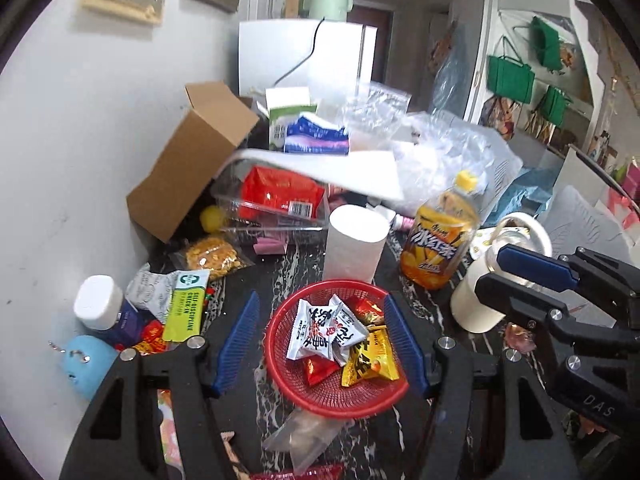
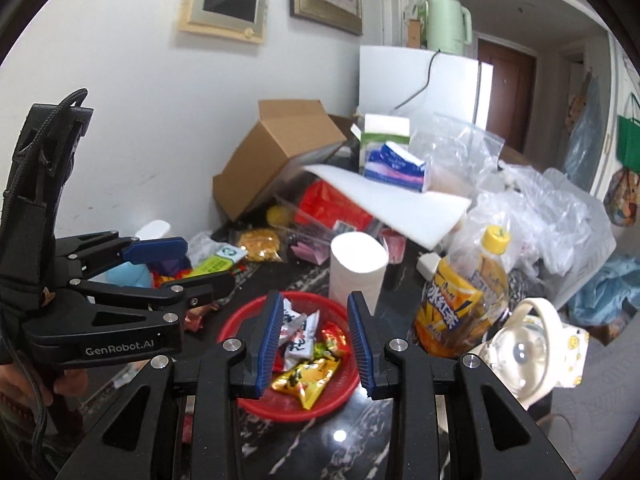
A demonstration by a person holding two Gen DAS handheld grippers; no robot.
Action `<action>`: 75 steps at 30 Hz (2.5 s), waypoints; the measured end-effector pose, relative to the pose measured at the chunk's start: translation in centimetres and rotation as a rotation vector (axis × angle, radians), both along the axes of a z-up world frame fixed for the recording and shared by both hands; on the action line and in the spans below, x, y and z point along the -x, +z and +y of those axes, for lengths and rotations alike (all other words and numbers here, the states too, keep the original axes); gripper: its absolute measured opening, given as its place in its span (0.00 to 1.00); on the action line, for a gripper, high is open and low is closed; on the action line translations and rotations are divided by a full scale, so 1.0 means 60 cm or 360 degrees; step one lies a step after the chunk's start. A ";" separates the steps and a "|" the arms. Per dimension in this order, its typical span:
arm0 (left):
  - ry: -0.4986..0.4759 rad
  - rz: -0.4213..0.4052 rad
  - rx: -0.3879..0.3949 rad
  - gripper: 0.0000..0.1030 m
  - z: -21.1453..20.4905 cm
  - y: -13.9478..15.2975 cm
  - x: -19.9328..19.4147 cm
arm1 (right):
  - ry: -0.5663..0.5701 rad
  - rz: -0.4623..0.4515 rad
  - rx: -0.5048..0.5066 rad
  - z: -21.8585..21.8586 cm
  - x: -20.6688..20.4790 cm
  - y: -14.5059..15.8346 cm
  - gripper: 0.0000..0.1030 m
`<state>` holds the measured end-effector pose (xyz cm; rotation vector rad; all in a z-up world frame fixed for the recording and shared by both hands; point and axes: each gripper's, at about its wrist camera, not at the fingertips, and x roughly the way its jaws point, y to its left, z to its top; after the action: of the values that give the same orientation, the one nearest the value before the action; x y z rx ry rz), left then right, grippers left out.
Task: Organize snacks
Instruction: 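Lift both grippers away from the basket back over the table, then grasp the cereal bag with the right gripper while the left approaches the clear zip bag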
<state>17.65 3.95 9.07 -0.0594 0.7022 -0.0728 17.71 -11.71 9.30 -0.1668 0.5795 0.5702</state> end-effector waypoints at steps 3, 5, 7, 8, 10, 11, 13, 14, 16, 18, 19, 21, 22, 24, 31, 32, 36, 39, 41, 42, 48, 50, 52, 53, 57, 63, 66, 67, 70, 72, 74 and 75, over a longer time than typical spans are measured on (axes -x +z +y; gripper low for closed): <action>-0.0034 -0.0036 0.0002 0.62 -0.004 0.017 0.033 | 0.0009 -0.0040 -0.0004 0.000 0.035 0.014 0.32; -0.0064 -0.0059 0.0001 0.62 -0.008 0.025 0.055 | 0.0008 -0.0064 -0.0010 -0.002 0.058 0.021 0.32; -0.0079 -0.0083 -0.0015 0.62 -0.012 0.032 0.077 | 0.0008 -0.0082 -0.0021 -0.004 0.078 0.027 0.36; -0.0085 -0.0091 -0.0020 0.62 -0.013 0.034 0.086 | 0.0000 -0.0098 -0.0030 -0.007 0.094 0.030 0.37; -0.0094 -0.0103 -0.0030 0.62 -0.014 0.037 0.105 | -0.0009 -0.0113 -0.0037 -0.008 0.110 0.032 0.38; -0.0102 -0.0107 -0.0033 0.62 -0.015 0.038 0.115 | -0.0011 -0.0116 -0.0043 -0.010 0.121 0.031 0.38; -0.0114 -0.0112 -0.0040 0.62 -0.018 0.038 0.135 | -0.0014 -0.0114 -0.0051 -0.012 0.143 0.029 0.38; -0.0120 -0.0114 -0.0046 0.62 -0.019 0.037 0.145 | -0.0019 -0.0115 -0.0059 -0.013 0.153 0.028 0.39; -0.0123 -0.0116 -0.0055 0.62 -0.021 0.034 0.164 | -0.0024 -0.0106 -0.0072 -0.016 0.167 0.023 0.43; -0.0127 -0.0117 -0.0058 0.62 -0.021 0.030 0.181 | -0.0016 -0.0097 -0.0078 -0.016 0.183 0.017 0.43; -0.0128 -0.0116 -0.0057 0.62 -0.020 0.028 0.189 | -0.0013 -0.0092 -0.0078 -0.016 0.189 0.014 0.43; -0.0126 -0.0112 -0.0063 0.62 -0.020 0.022 0.203 | -0.0010 -0.0077 -0.0082 -0.015 0.203 0.005 0.43; -0.0126 -0.0109 -0.0065 0.62 -0.020 0.019 0.209 | -0.0009 -0.0067 -0.0086 -0.014 0.208 0.000 0.43; -0.0119 -0.0097 -0.0064 0.62 -0.016 0.011 0.218 | -0.0006 -0.0042 -0.0093 -0.013 0.218 -0.011 0.43; -0.0128 -0.0077 -0.0068 0.62 -0.011 -0.022 0.246 | -0.0038 0.0040 -0.0087 -0.010 0.241 -0.052 0.43; -0.0133 -0.0069 -0.0061 0.62 -0.012 -0.028 0.249 | -0.0041 0.0050 -0.0084 -0.011 0.241 -0.057 0.44; -0.0189 -0.0034 -0.0018 0.62 -0.015 -0.054 0.255 | -0.0031 0.0115 -0.0093 -0.013 0.248 -0.084 0.47; -0.0240 -0.0004 -0.0010 0.62 -0.021 -0.077 0.259 | -0.0022 0.0159 -0.0082 -0.015 0.255 -0.106 0.47; -0.0257 0.0023 -0.0009 0.62 -0.024 -0.091 0.260 | -0.0018 0.0193 -0.0073 -0.017 0.258 -0.123 0.47; -0.0266 0.0040 -0.0002 0.62 -0.025 -0.099 0.260 | -0.0021 0.0208 -0.0071 -0.018 0.259 -0.130 0.47; -0.0325 0.0132 0.0096 0.62 -0.036 -0.143 0.254 | -0.0009 0.0330 -0.0065 -0.026 0.258 -0.175 0.48; -0.0352 0.0156 0.0115 0.62 -0.041 -0.155 0.251 | -0.0022 0.0364 -0.0057 -0.032 0.258 -0.188 0.49; -0.0374 0.0177 0.0114 0.62 -0.048 -0.164 0.248 | -0.0017 0.0395 -0.0050 -0.037 0.258 -0.197 0.58; -0.0382 0.0185 0.0110 0.62 -0.051 -0.168 0.247 | -0.0016 0.0409 -0.0038 -0.040 0.259 -0.202 0.61; -0.0393 0.0230 0.0114 0.62 -0.062 -0.184 0.236 | -0.0018 0.0459 -0.0012 -0.052 0.262 -0.222 0.72; -0.0378 0.0255 0.0106 0.62 -0.066 -0.193 0.223 | -0.0046 0.0637 0.0096 -0.056 0.244 -0.264 0.79; -0.0351 0.0251 0.0089 0.62 -0.061 -0.194 0.217 | -0.0088 0.0717 0.0124 -0.063 0.230 -0.287 0.79; -0.0338 0.0252 0.0075 0.62 -0.058 -0.194 0.215 | -0.0090 0.0763 0.0131 -0.065 0.224 -0.297 0.79; -0.0292 0.0254 0.0065 0.62 -0.047 -0.196 0.205 | -0.0084 0.0818 0.0186 -0.060 0.214 -0.316 0.79; -0.0266 0.0260 0.0068 0.62 -0.039 -0.199 0.199 | -0.0058 0.0848 0.0191 -0.053 0.207 -0.326 0.73; -0.0245 0.0267 0.0067 0.62 -0.030 -0.203 0.192 | -0.0032 0.0841 0.0185 -0.046 0.201 -0.330 0.52; -0.0234 0.0270 0.0068 0.62 -0.026 -0.204 0.188 | -0.0019 0.0832 0.0170 -0.043 0.199 -0.328 0.50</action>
<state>6.36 2.41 -3.20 -0.0553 0.8744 -0.2255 5.80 -14.28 -10.36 -0.1139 1.1186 0.5733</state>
